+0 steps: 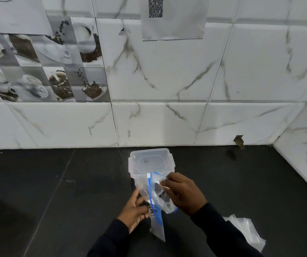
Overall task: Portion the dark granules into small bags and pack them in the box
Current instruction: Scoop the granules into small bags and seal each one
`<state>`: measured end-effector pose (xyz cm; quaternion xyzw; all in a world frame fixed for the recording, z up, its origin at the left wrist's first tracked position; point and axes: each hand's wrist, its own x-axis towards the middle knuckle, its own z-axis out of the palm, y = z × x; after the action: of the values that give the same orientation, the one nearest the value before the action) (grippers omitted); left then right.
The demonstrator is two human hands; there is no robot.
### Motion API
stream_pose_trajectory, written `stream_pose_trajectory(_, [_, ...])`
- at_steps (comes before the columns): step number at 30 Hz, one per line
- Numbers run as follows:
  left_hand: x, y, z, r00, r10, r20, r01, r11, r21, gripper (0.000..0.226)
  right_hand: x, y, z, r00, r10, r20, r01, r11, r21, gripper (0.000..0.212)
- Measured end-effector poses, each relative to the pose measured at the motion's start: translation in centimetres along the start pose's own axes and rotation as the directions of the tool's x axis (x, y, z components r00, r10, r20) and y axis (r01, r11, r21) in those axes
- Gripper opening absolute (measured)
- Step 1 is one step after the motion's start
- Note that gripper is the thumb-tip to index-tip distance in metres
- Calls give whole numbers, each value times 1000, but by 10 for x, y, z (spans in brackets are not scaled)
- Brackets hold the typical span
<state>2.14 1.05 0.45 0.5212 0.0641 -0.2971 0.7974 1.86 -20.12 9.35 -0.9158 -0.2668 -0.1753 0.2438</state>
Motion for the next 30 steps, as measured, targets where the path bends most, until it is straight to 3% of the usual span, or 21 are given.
stream_pose_trajectory(5, [3, 14, 3, 996, 93, -11, -93, 995, 23, 75, -1, -1, -2, 998, 67, 16, -67, 998, 5, 15])
stream_pose_trajectory(9, [4, 15, -1, 988, 153, -24, -151, 986, 67, 65, -3, 7, -1, 966, 249, 70, -251, 968, 18, 16])
stream_pose_trajectory(14, [4, 13, 3, 989, 131, -63, -125, 987, 100, 45, -13, 18, 5, 896, 408, 173, -436, 883, 173, 4])
stream_pose_trajectory(18, [7, 12, 1, 988, 108, -110, -93, 987, 130, 43, -18, 20, 10, 828, 493, 268, -540, 829, 143, 11])
stream_pose_trajectory(20, [5, 14, 3, 990, 104, -93, -89, 984, 157, 45, -20, 24, 17, 803, 535, 263, -580, 803, 137, 19])
stream_pose_trajectory(23, [0, 22, 10, 993, 115, -38, -107, 979, 175, 49, -21, 26, 25, 774, 582, 248, -622, 773, 126, 14])
stream_pose_trajectory(24, [-2, 25, 13, 993, 120, -10, -116, 977, 181, 49, -22, 27, 26, 755, 603, 255, -644, 755, 120, 25])
stream_pose_trajectory(26, [-7, 33, 15, 989, 140, 41, -145, 972, 187, 50, -23, 34, 30, 695, 662, 279, -713, 684, 154, 47])
stream_pose_trajectory(27, [-9, 37, 15, 986, 159, 55, -166, 969, 184, 52, -24, 38, 31, 663, 687, 296, -746, 637, 192, 47])
stream_pose_trajectory(30, [-13, 44, 1, 971, 220, 91, -232, 959, 161, 57, -30, 46, 33, 568, 738, 363, -808, 418, 416, 18])
